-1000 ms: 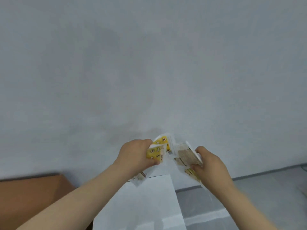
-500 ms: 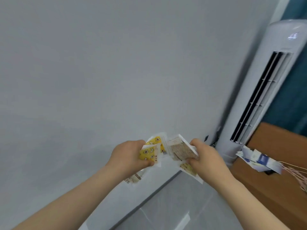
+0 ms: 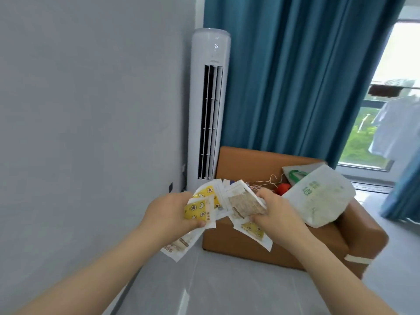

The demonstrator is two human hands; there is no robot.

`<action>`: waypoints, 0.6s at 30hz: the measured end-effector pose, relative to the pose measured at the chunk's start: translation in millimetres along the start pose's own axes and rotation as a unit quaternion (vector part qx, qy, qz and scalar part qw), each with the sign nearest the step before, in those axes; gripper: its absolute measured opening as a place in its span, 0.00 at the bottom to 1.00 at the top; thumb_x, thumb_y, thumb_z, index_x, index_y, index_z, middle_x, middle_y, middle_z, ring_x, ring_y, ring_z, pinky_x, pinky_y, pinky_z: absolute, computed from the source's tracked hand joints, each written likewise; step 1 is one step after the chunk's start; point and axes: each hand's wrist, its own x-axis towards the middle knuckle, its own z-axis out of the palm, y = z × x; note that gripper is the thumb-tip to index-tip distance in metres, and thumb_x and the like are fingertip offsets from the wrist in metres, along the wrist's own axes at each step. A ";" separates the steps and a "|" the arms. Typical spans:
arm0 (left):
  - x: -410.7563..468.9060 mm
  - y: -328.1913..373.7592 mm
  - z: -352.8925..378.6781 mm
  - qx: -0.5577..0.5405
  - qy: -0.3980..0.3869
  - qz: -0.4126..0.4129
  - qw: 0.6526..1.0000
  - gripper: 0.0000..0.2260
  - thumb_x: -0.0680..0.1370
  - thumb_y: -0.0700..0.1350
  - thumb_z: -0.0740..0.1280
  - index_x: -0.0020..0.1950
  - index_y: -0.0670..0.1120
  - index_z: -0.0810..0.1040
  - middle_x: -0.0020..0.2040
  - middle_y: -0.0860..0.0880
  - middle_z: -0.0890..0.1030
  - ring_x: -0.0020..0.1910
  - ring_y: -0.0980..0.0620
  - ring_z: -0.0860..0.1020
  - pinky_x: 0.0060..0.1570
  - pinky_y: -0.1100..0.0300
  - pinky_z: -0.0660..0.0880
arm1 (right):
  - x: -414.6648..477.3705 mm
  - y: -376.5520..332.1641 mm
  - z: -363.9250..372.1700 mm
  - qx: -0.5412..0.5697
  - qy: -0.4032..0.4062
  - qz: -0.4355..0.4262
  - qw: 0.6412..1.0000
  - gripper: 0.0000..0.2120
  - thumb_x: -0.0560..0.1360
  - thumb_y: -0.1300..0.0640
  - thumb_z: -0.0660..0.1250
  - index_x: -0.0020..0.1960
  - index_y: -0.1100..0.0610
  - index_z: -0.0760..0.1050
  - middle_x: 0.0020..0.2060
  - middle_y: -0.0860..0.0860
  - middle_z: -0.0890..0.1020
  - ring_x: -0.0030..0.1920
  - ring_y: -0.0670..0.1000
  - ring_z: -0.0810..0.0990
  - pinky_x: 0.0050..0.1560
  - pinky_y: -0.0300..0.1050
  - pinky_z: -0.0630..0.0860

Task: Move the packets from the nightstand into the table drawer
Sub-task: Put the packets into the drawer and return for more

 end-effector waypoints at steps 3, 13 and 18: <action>55.6 16.4 16.0 -0.019 -0.012 0.050 0.999 0.16 0.69 0.63 0.70 0.51 0.59 0.74 0.44 0.59 0.79 0.42 0.59 0.77 0.39 0.63 0.75 | 25.0 30.8 -10.7 -0.002 0.028 0.065 0.997 0.08 0.72 0.58 0.68 0.45 0.50 0.69 0.40 0.43 0.77 0.40 0.44 0.77 0.37 0.46 0.79; 194.4 103.1 113.7 -0.011 -0.097 0.178 0.979 0.23 0.68 0.66 0.68 0.55 0.54 0.74 0.47 0.56 0.80 0.44 0.56 0.77 0.42 0.54 0.78 | 55.8 158.2 -29.4 0.003 0.035 0.255 0.966 0.11 0.71 0.58 0.71 0.49 0.50 0.71 0.51 0.46 0.80 0.47 0.46 0.79 0.41 0.42 0.80; 239.6 169.5 172.0 0.005 -0.130 0.213 0.968 0.18 0.68 0.66 0.68 0.41 0.54 0.69 0.39 0.56 0.75 0.39 0.57 0.74 0.35 0.58 0.72 | 60.6 238.5 -43.2 0.005 0.042 0.315 0.948 0.11 0.71 0.55 0.71 0.48 0.48 0.70 0.51 0.45 0.80 0.46 0.45 0.80 0.43 0.43 0.81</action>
